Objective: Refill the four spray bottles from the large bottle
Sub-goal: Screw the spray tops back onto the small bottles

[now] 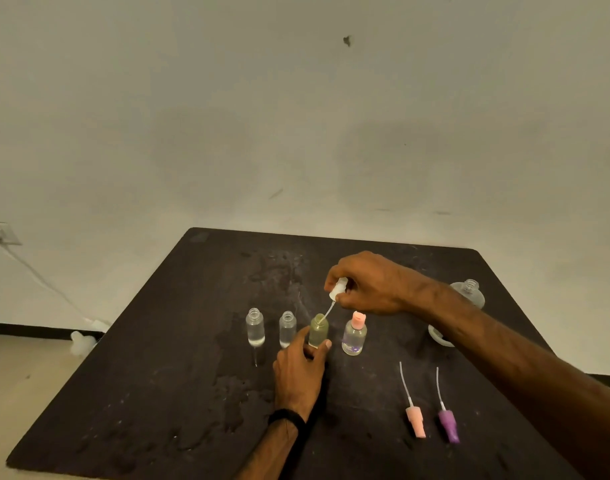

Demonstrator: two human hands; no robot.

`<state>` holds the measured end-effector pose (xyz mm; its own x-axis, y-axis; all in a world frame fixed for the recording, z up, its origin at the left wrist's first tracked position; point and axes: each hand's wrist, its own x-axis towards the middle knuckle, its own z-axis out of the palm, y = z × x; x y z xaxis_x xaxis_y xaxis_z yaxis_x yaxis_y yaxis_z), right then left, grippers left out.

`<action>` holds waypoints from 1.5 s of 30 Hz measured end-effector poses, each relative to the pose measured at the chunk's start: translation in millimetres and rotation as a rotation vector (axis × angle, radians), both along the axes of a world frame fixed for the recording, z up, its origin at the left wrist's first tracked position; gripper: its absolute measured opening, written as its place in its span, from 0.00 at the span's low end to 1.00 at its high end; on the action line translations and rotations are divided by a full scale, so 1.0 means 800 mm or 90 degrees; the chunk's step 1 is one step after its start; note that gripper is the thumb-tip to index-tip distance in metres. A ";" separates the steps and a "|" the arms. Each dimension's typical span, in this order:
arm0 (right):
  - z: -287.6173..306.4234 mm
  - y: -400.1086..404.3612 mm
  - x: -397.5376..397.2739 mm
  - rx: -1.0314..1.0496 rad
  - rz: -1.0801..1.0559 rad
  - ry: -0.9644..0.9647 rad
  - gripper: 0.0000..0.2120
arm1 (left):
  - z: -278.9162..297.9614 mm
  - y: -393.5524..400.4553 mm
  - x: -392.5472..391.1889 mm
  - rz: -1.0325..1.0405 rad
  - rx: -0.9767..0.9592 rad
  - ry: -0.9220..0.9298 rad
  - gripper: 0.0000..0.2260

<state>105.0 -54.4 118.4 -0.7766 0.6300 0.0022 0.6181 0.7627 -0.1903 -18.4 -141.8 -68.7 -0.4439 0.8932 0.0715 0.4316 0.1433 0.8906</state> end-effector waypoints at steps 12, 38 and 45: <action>-0.002 0.008 -0.011 -0.008 0.002 -0.011 0.13 | -0.006 -0.001 0.001 -0.008 0.021 0.000 0.12; -0.069 0.008 -0.045 0.020 0.044 -0.123 0.09 | 0.005 -0.006 -0.004 -0.029 0.030 -0.033 0.08; -0.069 0.008 -0.050 0.108 0.021 -0.220 0.23 | 0.003 -0.006 -0.004 -0.023 0.034 -0.031 0.08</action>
